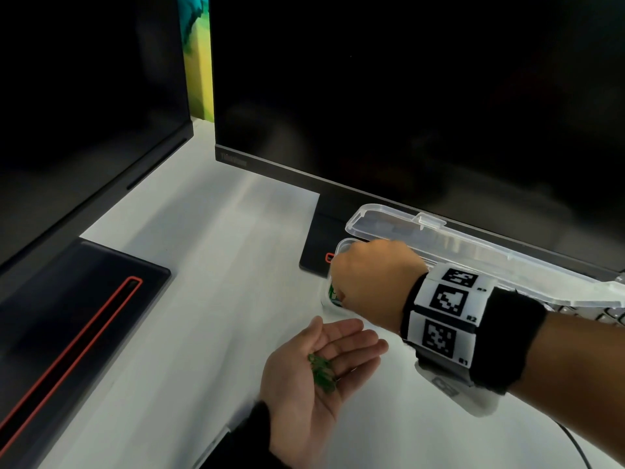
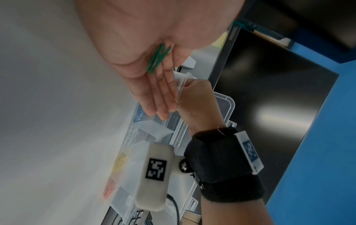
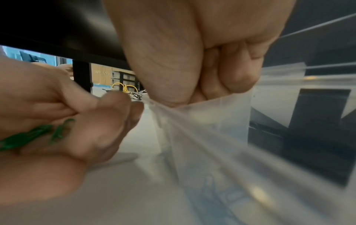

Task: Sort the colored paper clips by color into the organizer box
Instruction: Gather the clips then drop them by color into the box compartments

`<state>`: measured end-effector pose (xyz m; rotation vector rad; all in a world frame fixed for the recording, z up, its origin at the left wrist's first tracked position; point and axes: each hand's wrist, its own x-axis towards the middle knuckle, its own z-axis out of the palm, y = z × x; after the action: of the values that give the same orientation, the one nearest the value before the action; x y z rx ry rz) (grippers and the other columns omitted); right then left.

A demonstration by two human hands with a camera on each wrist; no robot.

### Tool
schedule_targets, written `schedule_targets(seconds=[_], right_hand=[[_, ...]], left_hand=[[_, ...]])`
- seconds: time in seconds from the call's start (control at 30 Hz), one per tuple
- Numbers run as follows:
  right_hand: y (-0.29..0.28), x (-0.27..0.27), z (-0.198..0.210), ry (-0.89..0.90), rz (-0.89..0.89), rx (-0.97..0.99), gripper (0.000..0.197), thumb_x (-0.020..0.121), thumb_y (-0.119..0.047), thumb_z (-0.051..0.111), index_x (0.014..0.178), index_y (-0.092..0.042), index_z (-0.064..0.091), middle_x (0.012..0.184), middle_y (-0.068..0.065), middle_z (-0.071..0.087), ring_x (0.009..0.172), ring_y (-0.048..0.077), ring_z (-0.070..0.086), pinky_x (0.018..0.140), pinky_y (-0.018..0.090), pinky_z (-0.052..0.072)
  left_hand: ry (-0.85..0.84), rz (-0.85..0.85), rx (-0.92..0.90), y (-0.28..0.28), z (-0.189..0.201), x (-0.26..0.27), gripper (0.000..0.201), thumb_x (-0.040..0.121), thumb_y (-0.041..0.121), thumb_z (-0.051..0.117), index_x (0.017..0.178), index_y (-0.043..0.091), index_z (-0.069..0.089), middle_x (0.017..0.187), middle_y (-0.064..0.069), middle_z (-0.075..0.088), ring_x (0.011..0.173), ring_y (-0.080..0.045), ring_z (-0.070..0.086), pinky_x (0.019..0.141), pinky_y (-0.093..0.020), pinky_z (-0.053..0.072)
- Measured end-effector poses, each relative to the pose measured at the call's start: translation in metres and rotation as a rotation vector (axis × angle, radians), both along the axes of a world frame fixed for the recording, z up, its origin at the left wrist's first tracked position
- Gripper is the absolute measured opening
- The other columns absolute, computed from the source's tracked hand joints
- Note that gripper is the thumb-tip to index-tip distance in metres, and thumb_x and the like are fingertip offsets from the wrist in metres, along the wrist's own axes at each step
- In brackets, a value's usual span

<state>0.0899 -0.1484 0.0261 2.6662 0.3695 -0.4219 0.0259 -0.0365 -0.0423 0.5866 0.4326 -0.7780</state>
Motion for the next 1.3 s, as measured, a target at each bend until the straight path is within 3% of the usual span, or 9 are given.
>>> schedule_targets(seconds=[0.27, 0.4, 0.47, 0.67, 0.83, 0.93, 1.1, 1.3], right_hand=[[0.004, -0.002, -0.004, -0.018, -0.002, -0.056, 0.035, 0.096, -0.014, 0.045, 0.064, -0.015, 0.031, 0.063, -0.001, 0.039, 0.058, 0.021, 0.044, 0.054, 0.03, 0.041], [0.006, -0.001, 0.0, 0.042, -0.006, -0.059, 0.008, 0.095, -0.013, 0.048, 0.088, -0.013, 0.053, 0.072, 0.001, 0.048, 0.066, 0.025, 0.052, 0.056, 0.031, 0.043], [0.005, 0.0, 0.002, 0.056, 0.017, -0.076, 0.009, 0.096, -0.014, 0.046, 0.096, -0.012, 0.056, 0.076, 0.002, 0.049, 0.066, 0.025, 0.051, 0.056, 0.03, 0.043], [0.0, -0.001, 0.015, 0.074, -0.036, -0.064, 0.008, 0.094, -0.009, 0.046, 0.089, -0.015, 0.049, 0.071, -0.001, 0.046, 0.06, 0.02, 0.048, 0.061, 0.032, 0.048], [-0.014, -0.003, 0.015, 0.047, -0.188, 0.123, 0.018, 0.095, -0.023, 0.049, 0.106, -0.02, 0.062, 0.094, -0.001, 0.064, 0.079, 0.022, 0.063, 0.074, 0.036, 0.056], [-0.019, -0.002, 0.012, 0.042, -0.279, 0.246, 0.019, 0.093, -0.026, 0.05, 0.101, -0.021, 0.067, 0.095, 0.0, 0.07, 0.081, 0.021, 0.066, 0.077, 0.039, 0.057], [-0.022, -0.004, 0.009, 0.011, -0.361, 0.342, 0.018, 0.09, -0.025, 0.057, 0.089, -0.018, 0.073, 0.086, -0.001, 0.074, 0.076, 0.019, 0.069, 0.073, 0.038, 0.06], [-0.025, -0.006, 0.008, -0.014, -0.411, 0.404, 0.021, 0.088, -0.023, 0.053, 0.084, -0.016, 0.073, 0.086, 0.002, 0.074, 0.074, 0.019, 0.069, 0.069, 0.035, 0.06]], left_hand=[[-0.018, 0.01, 0.008, -0.001, 0.001, -0.001, 0.048, 0.101, 0.026, 0.037, 0.094, -0.012, 0.065, 0.09, -0.029, 0.071, 0.076, -0.035, 0.073, 0.077, -0.043, 0.057], [-0.025, 0.012, 0.006, 0.0, 0.001, -0.001, 0.048, 0.101, 0.026, 0.037, 0.095, -0.012, 0.065, 0.091, -0.03, 0.07, 0.078, -0.036, 0.072, 0.078, -0.043, 0.057], [-0.023, 0.01, 0.002, 0.0, 0.0, -0.001, 0.048, 0.101, 0.027, 0.037, 0.098, -0.013, 0.065, 0.094, -0.03, 0.07, 0.083, -0.038, 0.072, 0.078, -0.042, 0.058], [-0.015, 0.012, -0.006, 0.0, -0.002, -0.001, 0.048, 0.101, 0.027, 0.038, 0.097, -0.013, 0.064, 0.094, -0.031, 0.07, 0.086, -0.04, 0.071, 0.079, -0.044, 0.056], [-0.023, 0.017, -0.011, 0.0, -0.002, -0.002, 0.048, 0.101, 0.027, 0.038, 0.096, -0.012, 0.065, 0.094, -0.03, 0.07, 0.086, -0.04, 0.071, 0.083, -0.045, 0.055], [-0.03, 0.018, -0.007, 0.0, -0.003, -0.002, 0.047, 0.101, 0.027, 0.038, 0.096, -0.011, 0.065, 0.094, -0.029, 0.07, 0.087, -0.039, 0.071, 0.082, -0.043, 0.056], [-0.031, 0.022, -0.012, -0.002, -0.005, -0.003, 0.046, 0.101, 0.027, 0.039, 0.094, -0.01, 0.066, 0.093, -0.028, 0.071, 0.086, -0.038, 0.071, 0.084, -0.045, 0.055], [-0.034, 0.007, -0.006, -0.002, -0.007, -0.003, 0.047, 0.102, 0.028, 0.037, 0.097, -0.009, 0.065, 0.093, -0.027, 0.071, 0.088, -0.038, 0.071, 0.086, -0.045, 0.053]])
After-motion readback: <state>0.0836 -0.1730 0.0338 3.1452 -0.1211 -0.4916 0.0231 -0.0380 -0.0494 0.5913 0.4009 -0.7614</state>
